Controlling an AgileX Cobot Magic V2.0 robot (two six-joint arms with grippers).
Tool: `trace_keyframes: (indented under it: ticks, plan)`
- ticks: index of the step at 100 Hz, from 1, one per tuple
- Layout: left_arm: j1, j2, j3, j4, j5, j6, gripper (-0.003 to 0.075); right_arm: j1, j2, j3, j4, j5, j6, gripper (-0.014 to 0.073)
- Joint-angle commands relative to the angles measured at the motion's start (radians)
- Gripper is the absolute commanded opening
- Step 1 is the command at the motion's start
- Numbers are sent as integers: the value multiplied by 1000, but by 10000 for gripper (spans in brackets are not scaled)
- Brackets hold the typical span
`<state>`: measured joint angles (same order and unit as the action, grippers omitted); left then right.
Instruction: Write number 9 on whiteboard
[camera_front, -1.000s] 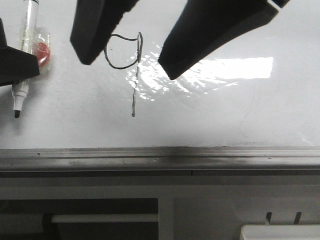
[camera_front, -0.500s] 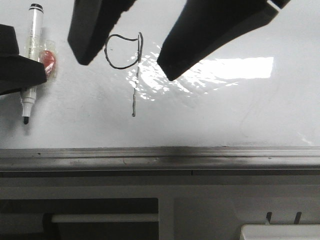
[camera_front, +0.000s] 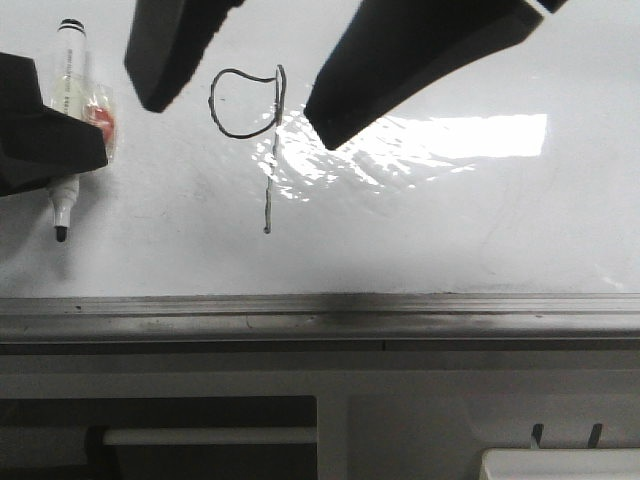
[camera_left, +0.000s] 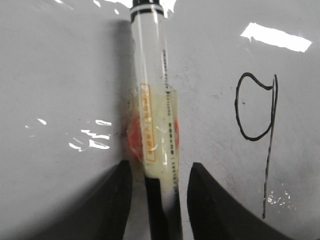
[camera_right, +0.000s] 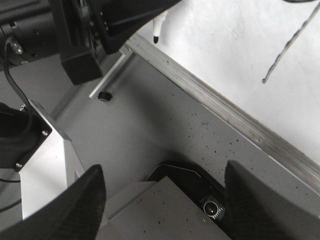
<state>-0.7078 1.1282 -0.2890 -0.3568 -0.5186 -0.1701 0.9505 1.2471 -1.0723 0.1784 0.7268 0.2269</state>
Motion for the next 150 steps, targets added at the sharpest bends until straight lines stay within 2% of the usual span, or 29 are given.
trace_keyframes:
  ticks: [1,10,25,38,50,53,60,67,77,86,93,101,115,131,150]
  plan:
    - [-1,-9,-27,-12,-64,-12,285,2,-27,-34,-9,-86,-5,440]
    - [-1,-13,-27,-7,-77,-12,285,2,-27,-34,-26,-100,-5,436]
    - [-1,-63,-27,9,-75,-12,285,2,-41,-34,-77,-103,-5,358]
    - [-1,-149,-27,29,-52,-3,284,2,-76,-30,-146,-132,-5,192]
    - [1,-255,-25,34,36,-1,281,2,-134,-8,-211,-177,-5,-46]
    - [1,-284,-25,34,70,1,280,2,-156,3,-220,-191,-5,-76]
    - [1,-353,-25,34,123,31,272,2,-206,40,-252,-220,-5,-74]
    - [1,-421,-25,45,180,93,229,2,-264,108,-276,-257,-5,-74]
    - [1,-515,-16,51,219,130,101,2,-363,232,-285,-368,-5,-74]
    - [1,-596,19,116,217,134,-22,2,-476,380,-310,-530,-5,-72]
    - [1,-656,56,173,217,136,-20,2,-574,496,-312,-670,-5,-69]
    - [-1,-725,107,173,217,136,-20,2,-697,616,-315,-734,-5,-69]
    - [-1,-839,192,173,230,136,-20,2,-907,771,-340,-703,-7,-69]
    - [-1,-932,238,173,314,136,-20,2,-1120,882,-340,-613,-7,-69]
    - [-1,-938,257,169,322,136,-20,2,-1238,951,-340,-600,-7,-69]
